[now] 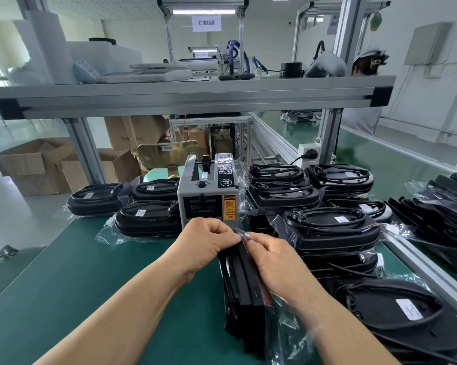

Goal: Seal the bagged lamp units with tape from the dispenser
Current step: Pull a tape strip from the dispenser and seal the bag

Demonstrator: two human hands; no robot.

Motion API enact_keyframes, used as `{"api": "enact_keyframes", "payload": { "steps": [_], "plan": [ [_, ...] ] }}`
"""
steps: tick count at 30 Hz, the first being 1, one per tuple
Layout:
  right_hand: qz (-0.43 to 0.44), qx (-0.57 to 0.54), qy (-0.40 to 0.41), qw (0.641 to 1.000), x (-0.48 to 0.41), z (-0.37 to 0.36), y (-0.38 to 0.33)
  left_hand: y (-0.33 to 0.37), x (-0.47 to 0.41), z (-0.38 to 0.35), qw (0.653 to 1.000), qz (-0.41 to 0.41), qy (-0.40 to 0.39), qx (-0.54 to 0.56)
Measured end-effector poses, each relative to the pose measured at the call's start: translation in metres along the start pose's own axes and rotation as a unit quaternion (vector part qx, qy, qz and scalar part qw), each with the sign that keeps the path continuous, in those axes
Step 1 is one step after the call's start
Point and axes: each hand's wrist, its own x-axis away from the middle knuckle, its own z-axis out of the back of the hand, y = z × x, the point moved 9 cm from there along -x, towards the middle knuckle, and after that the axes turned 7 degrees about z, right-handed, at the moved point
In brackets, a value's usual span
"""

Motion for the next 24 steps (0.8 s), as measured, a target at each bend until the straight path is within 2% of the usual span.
{"api": "enact_keyframes", "payload": {
  "steps": [3, 6, 11, 15, 20, 24],
  "plan": [
    [0.0, -0.008, -0.004, 1.0, 0.0, 0.0, 0.001, 0.001, -0.001, 0.003, 1.0, -0.008, 0.015, -0.026],
    [0.01, -0.002, -0.001, 1.0, 0.0, 0.001, -0.002, -0.008, -0.004, 0.007, 0.999, 0.027, 0.035, -0.023],
    [0.01, -0.012, -0.011, 1.0, 0.0, -0.002, -0.003, -0.026, -0.005, 0.0, 0.988, 0.122, 0.056, 0.074],
    [0.009, -0.013, -0.012, 1.0, 0.0, -0.002, -0.001, -0.026, -0.003, -0.001, 0.988, 0.114, 0.08, 0.071],
    [0.007, 0.019, -0.021, 1.0, 0.0, 0.001, 0.001, -0.028, 0.005, -0.007, 0.991, 0.097, 0.023, 0.09],
    [0.01, 0.033, -0.029, 0.999, 0.0, -0.002, -0.002, -0.027, 0.005, -0.006, 0.99, 0.112, 0.026, 0.086]
  ]
}}
